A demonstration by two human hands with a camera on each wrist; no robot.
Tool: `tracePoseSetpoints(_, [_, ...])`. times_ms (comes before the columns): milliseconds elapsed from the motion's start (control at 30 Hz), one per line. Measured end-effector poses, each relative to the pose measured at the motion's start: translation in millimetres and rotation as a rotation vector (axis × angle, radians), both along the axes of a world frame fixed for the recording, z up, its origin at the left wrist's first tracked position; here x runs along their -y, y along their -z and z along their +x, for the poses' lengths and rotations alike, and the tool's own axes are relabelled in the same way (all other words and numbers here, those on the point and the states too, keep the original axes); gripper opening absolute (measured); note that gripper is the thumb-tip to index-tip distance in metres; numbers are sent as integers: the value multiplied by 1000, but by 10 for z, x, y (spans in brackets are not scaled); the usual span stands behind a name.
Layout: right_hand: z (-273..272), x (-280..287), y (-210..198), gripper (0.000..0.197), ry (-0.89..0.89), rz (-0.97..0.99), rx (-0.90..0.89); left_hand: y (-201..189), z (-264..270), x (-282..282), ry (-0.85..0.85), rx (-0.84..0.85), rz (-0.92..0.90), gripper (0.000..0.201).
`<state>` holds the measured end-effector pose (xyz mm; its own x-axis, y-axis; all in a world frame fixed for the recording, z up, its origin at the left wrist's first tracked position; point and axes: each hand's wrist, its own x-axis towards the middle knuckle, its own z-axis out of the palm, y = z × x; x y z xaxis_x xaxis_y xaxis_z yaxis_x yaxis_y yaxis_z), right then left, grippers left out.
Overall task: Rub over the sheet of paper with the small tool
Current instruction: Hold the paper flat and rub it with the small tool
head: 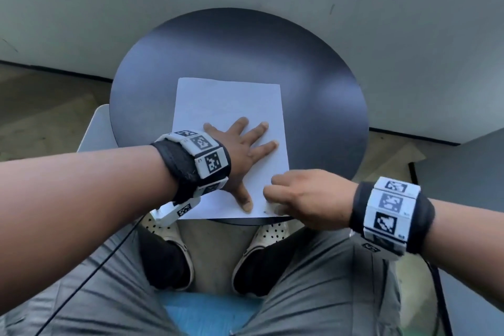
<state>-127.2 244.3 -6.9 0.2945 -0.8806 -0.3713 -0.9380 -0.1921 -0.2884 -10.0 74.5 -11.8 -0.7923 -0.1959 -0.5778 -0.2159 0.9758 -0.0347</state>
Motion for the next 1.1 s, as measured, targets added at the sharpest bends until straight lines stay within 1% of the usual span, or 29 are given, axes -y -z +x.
tracePoseSetpoints(33, [-59, 53, -3, 10, 44, -3, -27, 0, 0, 4, 0, -2, 3, 138])
tracePoseSetpoints(67, [-154, 146, -2, 10, 155, -35, -72, 1, -2, 8, 0, -4, 8, 138])
tracePoseSetpoints(100, [-258, 230, -7, 13, 292, -60, -126, 0, -1, 11, 0, -7, 10, 138])
tracePoseSetpoints(133, [-338, 273, 9, 16, 388, -81, -164, 1, 3, 14, 1, -8, 11, 138])
tracePoseSetpoints(167, [-340, 272, 36, 18, 422, -104, -170, 3, 4, 16, 0, -9, 11, 138])
tracePoseSetpoints(200, [-267, 231, 62, 19, 386, -132, -157, 4, 3, 19, -4, -7, 12, 138])
tracePoseSetpoints(233, [-130, 172, 59, 18, 303, -131, -120, 6, 4, 18, -9, -3, 14, 138])
tracePoseSetpoints(300, [84, 14, 62, 18, 110, -53, -68, 12, 6, 17, -10, -4, 10, 139])
tracePoseSetpoints(333, [100, -8, 38, 15, 65, -18, -63, 18, 7, 20, -8, -9, 8, 139])
tracePoseSetpoints(367, [57, 24, 18, 12, 78, -25, -70, 24, 10, 23, -6, -17, 10, 138])
tracePoseSetpoints(400, [-26, 81, 13, 11, 145, -61, -75, 30, 12, 25, -5, -32, 16, 138])
tracePoseSetpoints(467, [-219, 181, 3, 21, 332, -78, -73, 39, 44, 24, -6, -73, 12, 137])
tracePoseSetpoints(500, [-279, 200, 6, 26, 389, -62, -79, 51, 78, 32, -1, -99, -2, 135])
tracePoseSetpoints(567, [-329, 195, 32, 21, 400, -58, -106, 77, 182, 89, 26, -143, -24, 133])
tracePoseSetpoints(633, [-360, 178, 12, 18, 437, -20, -125, 87, 292, 172, 50, -151, -18, 131])
tracePoseSetpoints(700, [-363, 192, -22, 22, 512, 23, -157, 101, 363, 226, 39, -140, 5, 132])
tracePoseSetpoints(767, [-265, 222, -25, 27, 579, 26, -218, 116, 377, 232, 36, -128, 15, 136])
tracePoseSetpoints(833, [-45, 215, -2, 27, 563, -9, -263, 129, 365, 212, 31, -119, 21, 140])
tracePoseSetpoints(867, [98, 183, 18, 26, 507, -46, -245, 135, 361, 206, 24, -117, 24, 141])
tracePoseSetpoints(933, [365, 68, 20, 20, 304, -94, -125, 136, 360, 202, 18, -111, 21, 142])
tracePoseSetpoints(1000, [405, -29, 3, 13, 121, -49, -62, 138, 349, 192, 17, -107, 16, 143])
tracePoseSetpoints(1033, [334, -42, -1, 13, 101, -41, -73, 138, 343, 188, 14, -104, 15, 143])
tracePoseSetpoints(1067, [235, -29, -2, 16, 153, -44, -112, 133, 333, 184, 9, -101, 16, 142])
tracePoseSetpoints(1100, [115, 5, -3, 21, 267, -57, -157, 127, 318, 179, 0, -99, 16, 141])
